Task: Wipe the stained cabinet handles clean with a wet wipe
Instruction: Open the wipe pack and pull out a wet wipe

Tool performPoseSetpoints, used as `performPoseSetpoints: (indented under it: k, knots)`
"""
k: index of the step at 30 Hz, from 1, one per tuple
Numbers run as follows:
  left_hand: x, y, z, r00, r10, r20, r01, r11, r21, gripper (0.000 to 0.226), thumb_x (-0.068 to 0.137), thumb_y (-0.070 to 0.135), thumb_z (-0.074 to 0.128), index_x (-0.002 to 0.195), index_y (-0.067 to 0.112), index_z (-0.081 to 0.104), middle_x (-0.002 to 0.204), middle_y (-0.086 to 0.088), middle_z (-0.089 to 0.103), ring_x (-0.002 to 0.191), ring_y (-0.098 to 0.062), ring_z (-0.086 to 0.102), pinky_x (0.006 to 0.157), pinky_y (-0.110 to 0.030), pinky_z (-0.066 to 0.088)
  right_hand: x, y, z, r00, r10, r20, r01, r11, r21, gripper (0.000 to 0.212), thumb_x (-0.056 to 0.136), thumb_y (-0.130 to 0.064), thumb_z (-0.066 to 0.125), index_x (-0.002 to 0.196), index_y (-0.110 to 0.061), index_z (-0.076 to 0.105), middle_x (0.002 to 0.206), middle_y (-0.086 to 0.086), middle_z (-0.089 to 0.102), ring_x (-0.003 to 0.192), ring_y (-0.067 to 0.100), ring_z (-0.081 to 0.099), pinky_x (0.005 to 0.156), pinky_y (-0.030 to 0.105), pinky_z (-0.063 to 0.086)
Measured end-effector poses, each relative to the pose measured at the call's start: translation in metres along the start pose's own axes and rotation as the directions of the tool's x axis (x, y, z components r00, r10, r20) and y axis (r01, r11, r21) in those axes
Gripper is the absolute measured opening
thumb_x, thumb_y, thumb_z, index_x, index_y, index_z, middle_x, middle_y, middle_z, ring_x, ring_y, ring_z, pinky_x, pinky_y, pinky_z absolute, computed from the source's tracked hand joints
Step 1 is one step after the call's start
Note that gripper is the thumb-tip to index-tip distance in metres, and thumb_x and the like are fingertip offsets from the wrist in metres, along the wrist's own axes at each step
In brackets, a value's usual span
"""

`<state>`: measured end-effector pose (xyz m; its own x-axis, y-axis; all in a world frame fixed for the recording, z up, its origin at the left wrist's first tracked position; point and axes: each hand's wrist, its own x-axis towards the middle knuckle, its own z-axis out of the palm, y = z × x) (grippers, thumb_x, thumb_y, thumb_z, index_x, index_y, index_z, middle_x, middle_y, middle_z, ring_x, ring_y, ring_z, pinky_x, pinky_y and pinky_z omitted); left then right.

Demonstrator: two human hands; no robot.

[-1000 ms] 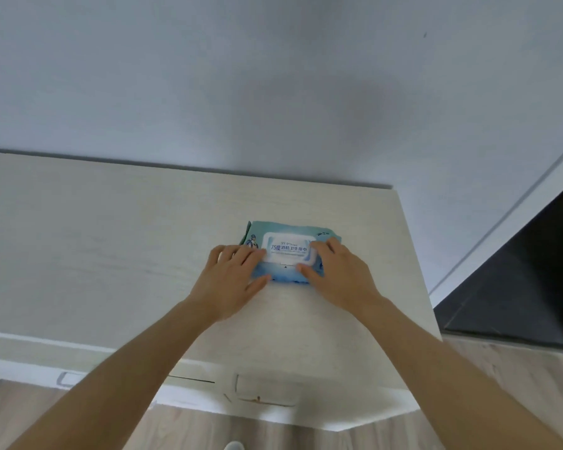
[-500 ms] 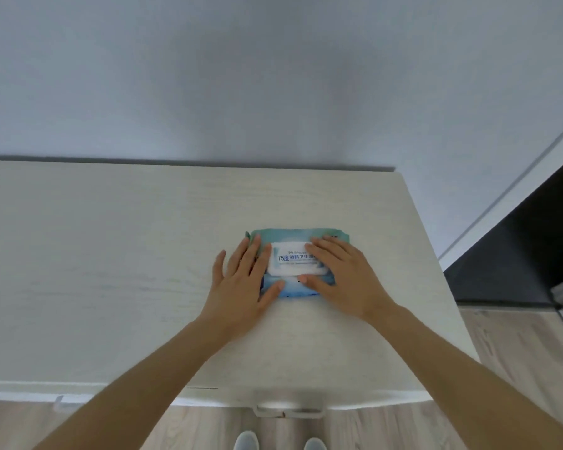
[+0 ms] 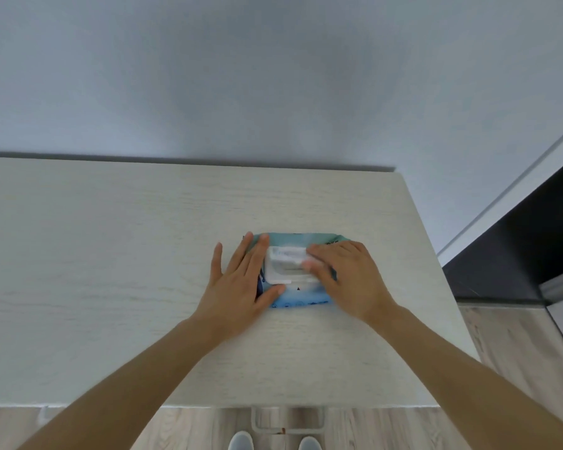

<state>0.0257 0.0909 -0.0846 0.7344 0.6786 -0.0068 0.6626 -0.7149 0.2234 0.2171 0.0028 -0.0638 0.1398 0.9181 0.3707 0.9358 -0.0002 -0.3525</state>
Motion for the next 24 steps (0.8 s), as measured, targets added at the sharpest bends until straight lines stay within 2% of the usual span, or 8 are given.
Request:
performPoseSetpoints:
  k: [4, 8, 11, 13, 16, 19, 21, 24]
  knots:
    - [-0.002, 0.000, -0.005, 0.999, 0.024, -0.048, -0.024, 1.000, 0.014, 0.079, 0.085, 0.072, 0.006, 0.138, 0.028, -0.034, 0.155, 0.009, -0.024, 0.138, -0.003, -0.030, 0.108, -0.039, -0.030, 0.023, -0.002, -0.001, 0.978, 0.207, 0.006, -0.204, 0.955, 0.215, 0.030, 0.098, -0.037, 0.043, 0.092, -0.021, 0.068, 0.066, -0.019, 0.056, 0.061, 0.008, 0.053, 0.068, 0.020, 0.042]
    - [0.002, 0.006, -0.009, 0.980, 0.121, -0.158, -0.115, 0.992, 0.049, 0.073, 0.092, 0.063, 0.015, 0.149, 0.024, -0.010, 0.157, 0.004, -0.013, 0.145, -0.014, -0.014, 0.115, -0.047, -0.013, 0.031, 0.001, -0.001, 0.920, 0.374, 0.113, -0.386, 0.829, 0.405, 0.034, 0.099, -0.037, 0.040, 0.120, -0.022, 0.062, 0.106, -0.015, 0.062, 0.096, 0.002, 0.056, 0.076, 0.001, 0.038]
    - [0.008, 0.009, -0.009, 0.977, 0.135, -0.166, -0.120, 0.988, 0.098, 0.075, 0.092, 0.061, 0.019, 0.150, 0.020, -0.003, 0.158, 0.002, -0.013, 0.145, -0.018, -0.015, 0.115, -0.046, -0.014, 0.032, 0.005, -0.002, 0.903, 0.398, 0.159, -0.427, 0.804, 0.414, 0.038, 0.100, -0.034, 0.036, 0.134, -0.021, 0.050, 0.131, -0.006, 0.056, 0.119, 0.008, 0.049, 0.093, 0.006, 0.030]
    - [0.010, 0.009, -0.007, 0.981, 0.121, -0.151, -0.104, 0.987, 0.120, 0.080, 0.091, 0.063, 0.021, 0.151, 0.016, -0.005, 0.157, 0.001, -0.019, 0.144, -0.020, -0.019, 0.113, -0.045, -0.018, 0.028, 0.008, -0.005, 0.896, 0.412, 0.167, -0.444, 0.806, 0.391, 0.040, 0.101, -0.030, 0.037, 0.139, -0.023, 0.042, 0.138, -0.003, 0.051, 0.125, 0.012, 0.047, 0.096, 0.012, 0.030]
    - [0.013, 0.009, -0.005, 0.989, 0.085, -0.120, -0.065, 0.984, 0.163, 0.086, 0.087, 0.066, 0.017, 0.149, 0.016, -0.013, 0.153, 0.002, -0.031, 0.141, -0.019, -0.028, 0.111, -0.046, -0.024, 0.010, 0.008, -0.009, 0.923, 0.363, 0.131, -0.385, 0.847, 0.366, 0.042, 0.098, -0.022, 0.044, 0.140, -0.023, 0.038, 0.136, -0.004, 0.051, 0.120, 0.007, 0.047, 0.093, 0.001, 0.029]
    - [0.016, 0.009, -0.006, 0.995, 0.070, -0.066, -0.055, 0.979, 0.198, 0.084, 0.083, 0.069, 0.008, 0.148, 0.021, -0.014, 0.153, 0.005, -0.031, 0.139, -0.017, -0.032, 0.108, -0.048, -0.028, -0.011, 0.006, -0.008, 0.972, 0.233, 0.037, -0.235, 0.944, 0.230, 0.038, 0.094, -0.015, 0.055, 0.132, -0.014, 0.051, 0.133, 0.002, 0.053, 0.119, 0.015, 0.049, 0.102, 0.021, 0.038]
    - [0.016, 0.008, -0.004, 0.997, 0.069, -0.034, -0.060, 0.973, 0.222, 0.079, 0.081, 0.070, -0.002, 0.146, 0.027, -0.020, 0.155, 0.007, -0.026, 0.137, -0.014, -0.035, 0.105, -0.049, -0.032, -0.020, 0.002, -0.003, 0.980, 0.198, -0.025, -0.191, 0.969, 0.158, 0.030, 0.088, -0.012, 0.064, 0.118, -0.009, 0.064, 0.123, 0.007, 0.059, 0.113, 0.023, 0.054, 0.096, 0.036, 0.047]
    - [0.014, 0.008, 0.000, 0.999, 0.042, -0.020, -0.037, 0.980, 0.196, 0.075, 0.078, 0.070, -0.009, 0.139, 0.031, -0.030, 0.151, 0.012, -0.029, 0.135, -0.010, -0.039, 0.103, -0.048, -0.034, -0.023, -0.006, 0.004, 0.976, 0.206, -0.069, -0.196, 0.972, 0.130, 0.022, 0.081, -0.011, 0.072, 0.102, -0.005, 0.071, 0.111, 0.010, 0.064, 0.104, 0.028, 0.057, 0.087, 0.039, 0.051]
